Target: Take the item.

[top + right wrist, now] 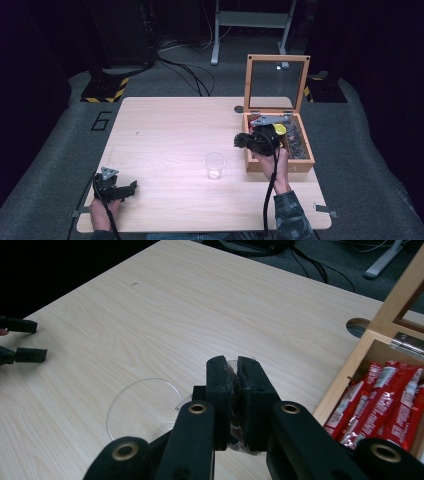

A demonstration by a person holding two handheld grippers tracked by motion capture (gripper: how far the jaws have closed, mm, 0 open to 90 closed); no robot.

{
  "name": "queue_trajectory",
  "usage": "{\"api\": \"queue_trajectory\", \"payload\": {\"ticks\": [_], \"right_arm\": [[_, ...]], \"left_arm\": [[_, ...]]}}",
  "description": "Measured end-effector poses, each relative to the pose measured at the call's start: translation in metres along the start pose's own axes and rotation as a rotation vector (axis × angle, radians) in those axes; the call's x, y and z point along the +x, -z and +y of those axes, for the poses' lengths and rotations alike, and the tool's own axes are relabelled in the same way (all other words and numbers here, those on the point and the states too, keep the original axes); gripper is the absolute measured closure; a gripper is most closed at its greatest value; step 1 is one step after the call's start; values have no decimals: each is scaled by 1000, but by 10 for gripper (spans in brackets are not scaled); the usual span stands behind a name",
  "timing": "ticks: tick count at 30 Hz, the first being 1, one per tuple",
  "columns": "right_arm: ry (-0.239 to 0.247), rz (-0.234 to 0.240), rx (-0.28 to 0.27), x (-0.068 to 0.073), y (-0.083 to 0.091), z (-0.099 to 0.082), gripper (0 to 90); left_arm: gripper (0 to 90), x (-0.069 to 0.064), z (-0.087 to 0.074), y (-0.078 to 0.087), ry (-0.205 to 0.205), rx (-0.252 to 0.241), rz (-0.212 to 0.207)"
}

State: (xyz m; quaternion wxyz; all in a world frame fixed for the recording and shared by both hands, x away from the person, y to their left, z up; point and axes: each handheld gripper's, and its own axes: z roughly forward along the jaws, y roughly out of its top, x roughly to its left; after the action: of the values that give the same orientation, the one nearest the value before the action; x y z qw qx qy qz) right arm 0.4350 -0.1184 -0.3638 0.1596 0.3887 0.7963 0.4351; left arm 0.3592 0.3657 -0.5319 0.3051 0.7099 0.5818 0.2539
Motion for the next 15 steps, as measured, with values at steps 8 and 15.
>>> {"api": "queue_trajectory", "payload": {"ticks": [8, 15], "right_arm": [[25, 29, 11, 14, -7, 8, 850], [50, 48, 25, 22, -14, 12, 850]], "left_arm": [[42, 0, 0, 0, -1, 0, 1], [43, 0, 0, 0, -1, 0, 1]]}}
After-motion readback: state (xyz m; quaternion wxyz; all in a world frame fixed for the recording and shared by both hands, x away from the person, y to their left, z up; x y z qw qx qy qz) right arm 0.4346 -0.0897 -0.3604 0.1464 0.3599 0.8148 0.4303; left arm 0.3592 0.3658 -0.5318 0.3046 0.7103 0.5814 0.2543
